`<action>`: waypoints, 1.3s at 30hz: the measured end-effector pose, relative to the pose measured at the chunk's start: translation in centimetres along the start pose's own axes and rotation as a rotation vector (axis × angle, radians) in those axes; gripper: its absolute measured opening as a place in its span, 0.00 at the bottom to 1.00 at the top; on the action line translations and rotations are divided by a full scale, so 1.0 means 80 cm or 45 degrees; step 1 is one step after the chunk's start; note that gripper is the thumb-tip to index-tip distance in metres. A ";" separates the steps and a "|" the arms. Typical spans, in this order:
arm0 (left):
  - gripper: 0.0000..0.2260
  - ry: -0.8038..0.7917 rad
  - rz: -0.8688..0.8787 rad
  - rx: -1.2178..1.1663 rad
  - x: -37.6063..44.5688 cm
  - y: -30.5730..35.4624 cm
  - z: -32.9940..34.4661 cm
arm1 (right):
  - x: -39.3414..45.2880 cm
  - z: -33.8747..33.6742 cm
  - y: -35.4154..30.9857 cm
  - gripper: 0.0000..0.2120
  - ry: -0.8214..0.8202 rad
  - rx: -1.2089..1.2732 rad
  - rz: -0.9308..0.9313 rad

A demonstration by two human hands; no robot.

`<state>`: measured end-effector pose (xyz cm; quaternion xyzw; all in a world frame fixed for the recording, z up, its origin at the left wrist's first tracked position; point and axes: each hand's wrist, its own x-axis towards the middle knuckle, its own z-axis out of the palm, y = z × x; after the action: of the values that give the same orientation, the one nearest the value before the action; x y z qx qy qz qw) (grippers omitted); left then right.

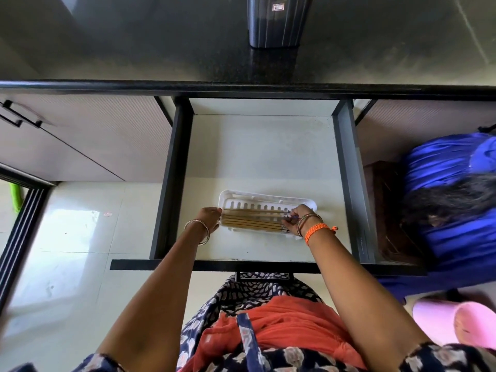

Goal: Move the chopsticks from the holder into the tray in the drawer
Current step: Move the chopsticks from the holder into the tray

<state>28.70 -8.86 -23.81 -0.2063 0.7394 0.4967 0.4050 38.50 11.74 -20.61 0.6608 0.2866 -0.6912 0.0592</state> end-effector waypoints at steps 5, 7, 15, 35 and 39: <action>0.16 0.025 0.018 -0.087 0.004 -0.005 0.000 | -0.022 0.008 -0.001 0.06 -0.001 -0.616 -0.251; 0.17 0.033 0.044 -0.101 0.003 -0.010 0.000 | -0.022 0.011 0.005 0.08 0.072 -1.440 -0.645; 0.15 0.052 0.115 -0.055 -0.007 -0.019 0.000 | 0.007 0.032 0.024 0.18 -0.215 -2.426 -1.341; 0.05 0.011 0.027 -0.178 -0.013 -0.018 -0.002 | 0.013 0.027 0.035 0.32 -0.320 -2.370 -1.339; 0.07 0.030 0.109 -0.129 -0.008 -0.007 -0.007 | 0.002 0.034 0.018 0.27 -0.340 -2.261 -1.420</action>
<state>29.26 -9.62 -23.51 -0.2005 0.7262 0.5479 0.3636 36.78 9.28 -21.31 0.0739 0.9436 -0.2301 0.2265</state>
